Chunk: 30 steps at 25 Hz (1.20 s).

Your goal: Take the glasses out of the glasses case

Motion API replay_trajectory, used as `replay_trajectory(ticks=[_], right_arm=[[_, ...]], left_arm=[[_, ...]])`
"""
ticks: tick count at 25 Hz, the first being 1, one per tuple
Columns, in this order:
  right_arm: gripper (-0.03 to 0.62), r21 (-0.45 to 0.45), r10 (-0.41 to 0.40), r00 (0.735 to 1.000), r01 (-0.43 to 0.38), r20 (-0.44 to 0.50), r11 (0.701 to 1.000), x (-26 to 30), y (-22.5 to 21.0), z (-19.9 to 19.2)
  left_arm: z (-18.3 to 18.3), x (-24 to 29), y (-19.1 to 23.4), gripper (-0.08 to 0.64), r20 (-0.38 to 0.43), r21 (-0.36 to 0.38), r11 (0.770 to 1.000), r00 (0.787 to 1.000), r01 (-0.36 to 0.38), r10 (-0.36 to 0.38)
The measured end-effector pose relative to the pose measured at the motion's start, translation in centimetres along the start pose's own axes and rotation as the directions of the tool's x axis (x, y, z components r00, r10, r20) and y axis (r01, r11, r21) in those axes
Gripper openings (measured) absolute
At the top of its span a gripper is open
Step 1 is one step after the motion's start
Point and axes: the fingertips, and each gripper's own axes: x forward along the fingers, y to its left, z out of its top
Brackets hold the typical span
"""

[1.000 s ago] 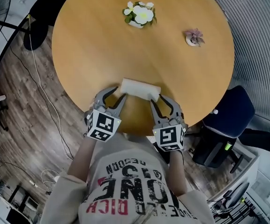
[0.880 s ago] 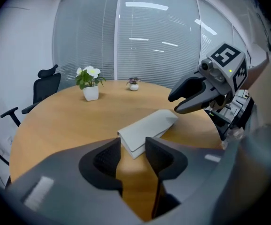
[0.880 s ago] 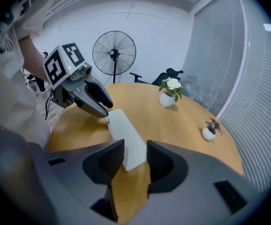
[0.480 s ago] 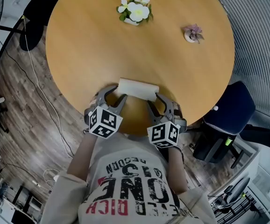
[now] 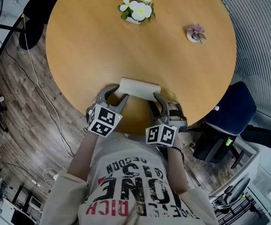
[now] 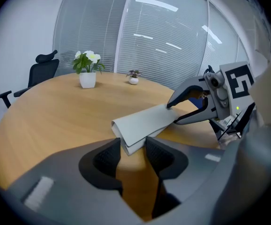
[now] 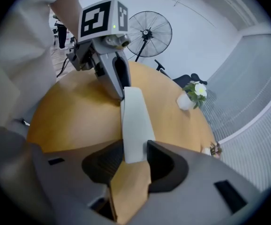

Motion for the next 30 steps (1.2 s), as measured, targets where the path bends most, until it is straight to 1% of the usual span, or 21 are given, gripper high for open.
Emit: replay_trajectory(ticks=[8,16,20,28,30], right_arm=[[0.163,0.037,0.009,1.0,-0.009,0.002,0.999,0.1,0.1,0.0],[0.155,0.102,0.055,0.998,-0.056,0.021,0.993,-0.6,-0.7,0.4],[0.117,0.177,0.04,0.998,-0.048,0.053,0.983,-1.3,-1.6,0.7],[0.083,0.194,-0.008,0.998,-0.004,0.061,0.981,-1.9,-2.9,1.1],[0.073,0.212,-0.023,0.997,0.008,0.068,0.977,-2.1,-3.4,1.1]], left_arm=[[-0.1,0.1,-0.1,0.175,0.017,0.03,0.999,1.0,-0.021,0.021],[-0.1,0.1,-0.1,0.172,0.01,0.022,1.0,1.0,-0.008,0.008],[-0.1,0.0,-0.1,0.172,0.011,0.026,1.0,1.0,-0.012,0.011],[0.0,-0.1,-0.1,0.172,0.013,0.027,1.0,1.0,-0.012,0.012],[0.0,0.0,-0.1,0.172,0.014,0.028,1.0,1.0,-0.012,0.012]])
